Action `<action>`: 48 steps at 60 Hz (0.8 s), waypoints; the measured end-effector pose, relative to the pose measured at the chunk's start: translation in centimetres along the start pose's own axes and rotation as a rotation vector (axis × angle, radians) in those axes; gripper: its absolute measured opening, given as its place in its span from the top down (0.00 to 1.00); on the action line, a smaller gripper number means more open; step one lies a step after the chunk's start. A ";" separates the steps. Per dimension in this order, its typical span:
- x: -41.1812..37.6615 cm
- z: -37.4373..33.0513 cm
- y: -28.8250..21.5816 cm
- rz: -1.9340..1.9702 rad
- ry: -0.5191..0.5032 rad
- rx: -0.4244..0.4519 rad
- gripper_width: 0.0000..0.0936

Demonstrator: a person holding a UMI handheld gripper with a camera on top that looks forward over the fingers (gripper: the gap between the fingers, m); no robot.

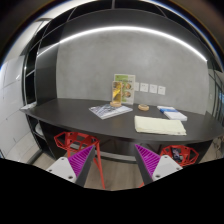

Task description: Fold towel

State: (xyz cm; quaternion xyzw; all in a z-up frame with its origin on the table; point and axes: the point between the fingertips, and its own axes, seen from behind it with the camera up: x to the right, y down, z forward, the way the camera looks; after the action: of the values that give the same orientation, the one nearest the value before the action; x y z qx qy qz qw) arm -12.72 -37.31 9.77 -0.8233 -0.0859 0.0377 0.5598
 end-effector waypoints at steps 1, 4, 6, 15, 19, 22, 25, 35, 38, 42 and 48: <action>0.3 0.0 0.0 0.000 0.009 0.000 0.14; 1.4 0.3 -0.1 0.004 0.030 0.000 0.14; 2.0 0.6 -0.3 0.013 0.042 0.000 0.14; 5.2 3.8 -0.8 0.020 0.057 -0.024 0.16; 6.3 6.4 -0.7 0.000 0.060 -0.041 0.16; 7.0 8.6 -0.6 0.000 0.050 -0.060 0.16; 7.7 11.0 -1.4 0.020 0.031 -0.061 0.16; 13.0 21.0 -3.7 -0.013 0.063 -0.040 0.16; 14.0 24.1 -3.6 -0.015 0.063 -0.056 0.18; 14.6 27.6 -3.1 -0.020 0.034 -0.088 0.23; 15.6 31.0 -2.1 -0.053 0.007 -0.112 0.45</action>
State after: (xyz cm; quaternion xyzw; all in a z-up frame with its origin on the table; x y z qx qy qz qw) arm -2.53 -5.29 0.70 -0.8509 -0.1079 0.0151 0.5139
